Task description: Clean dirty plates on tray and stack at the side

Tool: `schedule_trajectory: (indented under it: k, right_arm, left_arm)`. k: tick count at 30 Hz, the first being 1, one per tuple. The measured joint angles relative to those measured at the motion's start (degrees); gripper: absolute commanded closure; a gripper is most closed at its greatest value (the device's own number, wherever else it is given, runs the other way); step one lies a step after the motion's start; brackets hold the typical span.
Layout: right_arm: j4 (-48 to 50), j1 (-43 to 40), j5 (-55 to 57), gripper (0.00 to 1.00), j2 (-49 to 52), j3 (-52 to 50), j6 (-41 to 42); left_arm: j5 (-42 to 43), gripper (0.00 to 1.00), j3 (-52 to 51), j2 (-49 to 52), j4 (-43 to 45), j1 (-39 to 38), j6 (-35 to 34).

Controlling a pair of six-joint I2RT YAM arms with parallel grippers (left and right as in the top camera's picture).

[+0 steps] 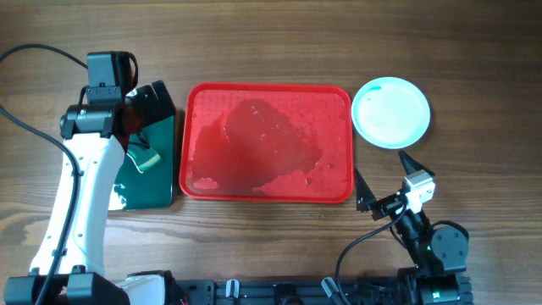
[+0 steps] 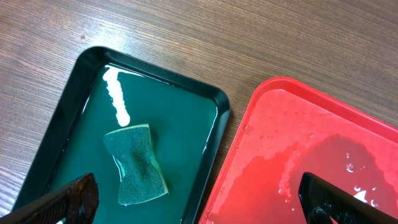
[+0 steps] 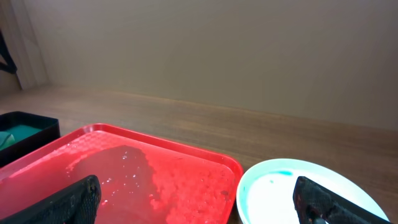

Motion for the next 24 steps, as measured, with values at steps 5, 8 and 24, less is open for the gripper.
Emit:
schedule_trajectory:
  k: [5,8,24]
  right_arm:
    - [0.0,0.0,0.0,0.0,0.0,0.0,0.0]
    - [0.0,0.0,0.0,0.0,0.0,0.0,0.1]
    - [-0.1,0.0,0.0,0.0,0.0,0.0,0.3]
  left_arm:
    - [0.0,0.0,0.0,0.0,0.0,0.0,0.0]
    - [0.0,0.0,0.0,0.0,0.0,0.0,0.0]
    - [0.4,0.0,-32.6,-46.2,29.2,-0.9,0.5]
